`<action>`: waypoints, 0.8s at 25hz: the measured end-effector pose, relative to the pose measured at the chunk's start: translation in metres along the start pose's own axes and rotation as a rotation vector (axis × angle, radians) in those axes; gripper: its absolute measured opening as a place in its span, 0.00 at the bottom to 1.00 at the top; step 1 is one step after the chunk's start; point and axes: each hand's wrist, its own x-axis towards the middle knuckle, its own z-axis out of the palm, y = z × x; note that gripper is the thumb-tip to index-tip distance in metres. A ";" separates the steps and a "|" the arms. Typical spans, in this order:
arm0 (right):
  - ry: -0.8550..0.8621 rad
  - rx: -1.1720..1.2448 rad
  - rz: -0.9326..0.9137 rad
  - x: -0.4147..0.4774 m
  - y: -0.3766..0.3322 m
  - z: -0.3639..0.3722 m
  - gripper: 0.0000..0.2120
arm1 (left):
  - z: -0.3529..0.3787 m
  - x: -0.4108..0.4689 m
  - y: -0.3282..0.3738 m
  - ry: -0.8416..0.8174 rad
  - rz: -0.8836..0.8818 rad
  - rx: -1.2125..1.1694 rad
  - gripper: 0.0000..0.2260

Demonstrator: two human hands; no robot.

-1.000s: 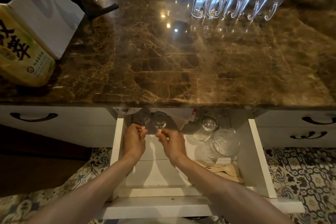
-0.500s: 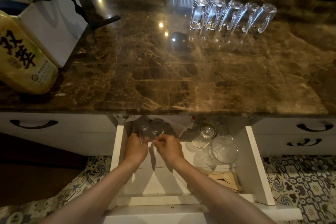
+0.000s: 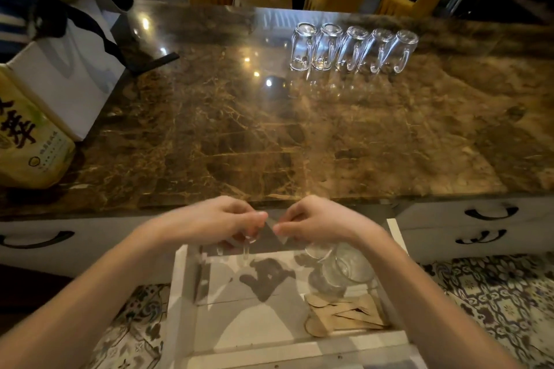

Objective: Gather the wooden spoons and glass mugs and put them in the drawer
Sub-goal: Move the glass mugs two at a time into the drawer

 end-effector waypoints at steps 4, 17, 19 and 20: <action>0.124 0.126 -0.095 -0.011 -0.003 -0.051 0.14 | -0.015 0.016 0.059 0.126 0.257 -0.084 0.11; 0.884 0.571 -0.100 0.093 0.001 -0.180 0.08 | -0.055 0.170 0.152 0.755 0.453 -0.233 0.10; 0.905 0.569 -0.098 0.109 0.004 -0.194 0.10 | -0.058 0.187 0.160 0.773 0.446 -0.266 0.13; 0.911 0.562 -0.097 0.117 0.005 -0.199 0.12 | -0.061 0.194 0.164 0.778 0.446 -0.273 0.14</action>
